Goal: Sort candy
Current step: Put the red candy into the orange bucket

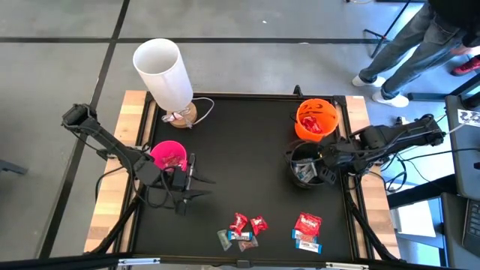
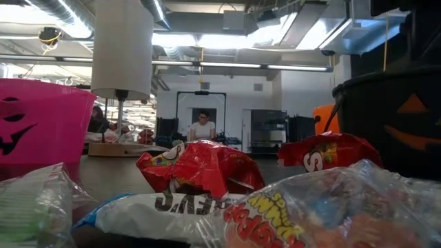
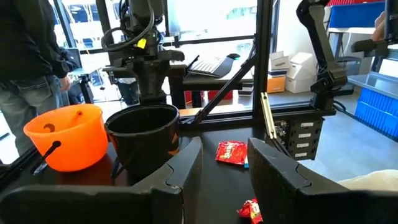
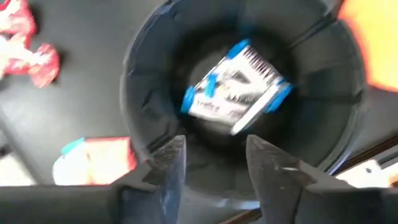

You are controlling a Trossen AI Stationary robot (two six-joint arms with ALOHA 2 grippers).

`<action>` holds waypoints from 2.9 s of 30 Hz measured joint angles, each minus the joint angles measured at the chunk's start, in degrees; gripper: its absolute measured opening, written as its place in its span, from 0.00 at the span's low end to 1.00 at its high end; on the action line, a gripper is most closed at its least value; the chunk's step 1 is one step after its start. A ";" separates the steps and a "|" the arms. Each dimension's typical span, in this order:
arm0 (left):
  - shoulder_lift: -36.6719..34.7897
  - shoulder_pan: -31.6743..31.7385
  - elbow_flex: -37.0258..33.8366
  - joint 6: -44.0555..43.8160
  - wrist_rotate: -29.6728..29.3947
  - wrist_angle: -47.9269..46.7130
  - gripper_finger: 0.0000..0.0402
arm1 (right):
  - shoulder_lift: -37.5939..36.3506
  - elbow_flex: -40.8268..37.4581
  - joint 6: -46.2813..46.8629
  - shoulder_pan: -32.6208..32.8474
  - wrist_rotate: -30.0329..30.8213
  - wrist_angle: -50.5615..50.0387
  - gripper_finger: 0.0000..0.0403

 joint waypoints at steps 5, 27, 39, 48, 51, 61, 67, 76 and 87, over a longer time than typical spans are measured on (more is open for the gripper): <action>0.01 0.40 0.00 0.00 -0.39 0.00 0.29 | 0.59 3.84 0.99 0.92 -5.66 3.23 0.45; 0.04 1.40 -0.02 -2.78 -0.50 -0.46 0.29 | 26.68 10.87 -4.37 20.70 5.14 23.81 0.45; 0.04 1.40 -0.02 -3.22 -0.48 -0.12 0.29 | 39.79 10.89 -24.41 17.72 5.72 43.93 0.45; 0.07 1.40 -0.02 -4.28 -0.42 -0.02 0.29 | 47.33 10.87 -28.89 12.96 -5.20 51.15 0.53; 0.07 1.40 -0.02 -4.28 -0.42 -0.06 0.29 | 49.26 10.87 -29.22 12.27 -5.37 51.46 0.58; 0.07 1.40 -0.02 -4.13 -0.44 -0.63 0.29 | 53.96 10.87 -30.53 12.37 -5.57 52.02 0.60; 0.07 1.40 -0.02 -4.13 -0.48 -0.90 0.29 | 53.98 10.85 -30.84 12.37 -5.58 51.81 0.42; 0.07 1.40 -0.02 -4.09 -0.46 -1.51 0.29 | 53.87 10.85 -30.93 12.26 -5.56 49.95 0.06; 0.07 1.40 -0.02 -4.09 -0.48 -1.79 0.29 | 53.85 12.38 -31.27 12.26 -5.20 45.71 0.01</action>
